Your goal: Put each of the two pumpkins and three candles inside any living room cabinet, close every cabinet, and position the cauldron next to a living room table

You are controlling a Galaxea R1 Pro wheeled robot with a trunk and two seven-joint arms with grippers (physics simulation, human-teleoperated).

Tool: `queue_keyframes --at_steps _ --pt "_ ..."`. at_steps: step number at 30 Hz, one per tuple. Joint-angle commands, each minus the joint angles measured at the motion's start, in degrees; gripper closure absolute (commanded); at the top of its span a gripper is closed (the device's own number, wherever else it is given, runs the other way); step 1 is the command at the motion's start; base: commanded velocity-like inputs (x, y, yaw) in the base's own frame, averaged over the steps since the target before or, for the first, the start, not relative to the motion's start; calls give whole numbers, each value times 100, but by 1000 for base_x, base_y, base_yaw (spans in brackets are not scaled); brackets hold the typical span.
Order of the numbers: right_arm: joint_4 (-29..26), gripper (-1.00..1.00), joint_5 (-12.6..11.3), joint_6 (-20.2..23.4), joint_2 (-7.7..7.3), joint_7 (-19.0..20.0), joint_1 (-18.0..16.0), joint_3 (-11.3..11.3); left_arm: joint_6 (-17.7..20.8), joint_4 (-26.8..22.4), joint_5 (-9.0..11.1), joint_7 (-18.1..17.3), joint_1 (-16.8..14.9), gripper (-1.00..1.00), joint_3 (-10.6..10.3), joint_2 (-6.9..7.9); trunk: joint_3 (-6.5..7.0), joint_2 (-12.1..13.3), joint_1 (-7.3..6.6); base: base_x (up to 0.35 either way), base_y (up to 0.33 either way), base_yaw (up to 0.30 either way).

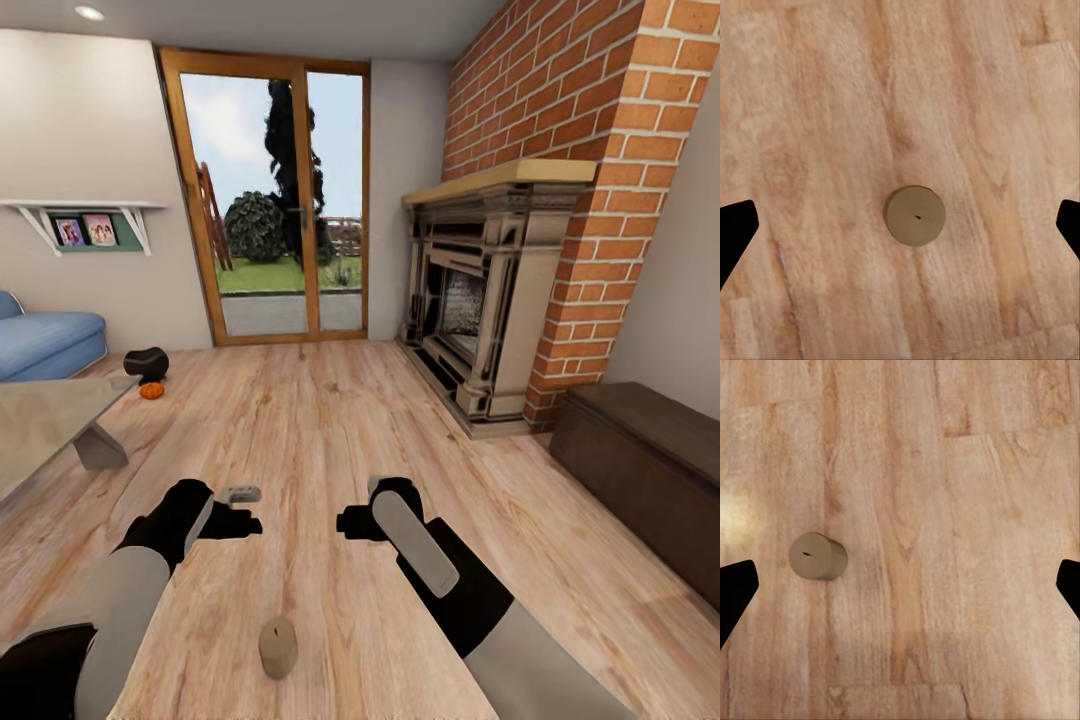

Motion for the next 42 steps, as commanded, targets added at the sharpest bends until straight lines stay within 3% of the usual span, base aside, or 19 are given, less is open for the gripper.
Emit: queue_keyframes --at_steps 1,18,27,29,31,35,42 --pt "-6 -100 -48 25 0 -60 -6 1 -19 -7 -63 -48 -3 -100 34 -3 -25 -44 21 0 0 0" --pt "-9 -100 -48 24 0 -63 -6 3 -99 -7 -71 -40 -3 -100 25 -11 -330 -726 395 0 0 0" --pt "-18 -100 -48 24 0 -70 -5 8 -110 -7 -76 -39 -3 -100 25 -34 -527 -759 428 0 0 0" --pt "-175 -100 -48 24 -2 -80 -3 12 -118 -7 -75 -39 -3 -100 25 -35 -571 -761 433 0 0 0" --pt "-863 -100 -48 25 -31 -93 48 -6 -122 -7 -71 -39 -3 -100 25 -35 -616 -764 439 0 0 0" --pt "-1726 -100 -48 24 -267 -105 396 -58 -125 -7 -68 -39 -3 -100 25 -35 -704 -769 449 0 0 0" --pt "-2017 -100 -48 24 -361 -112 555 -82 -126 -7 -60 -42 -3 -100 25 -36 -859 -779 467 0 0 0"
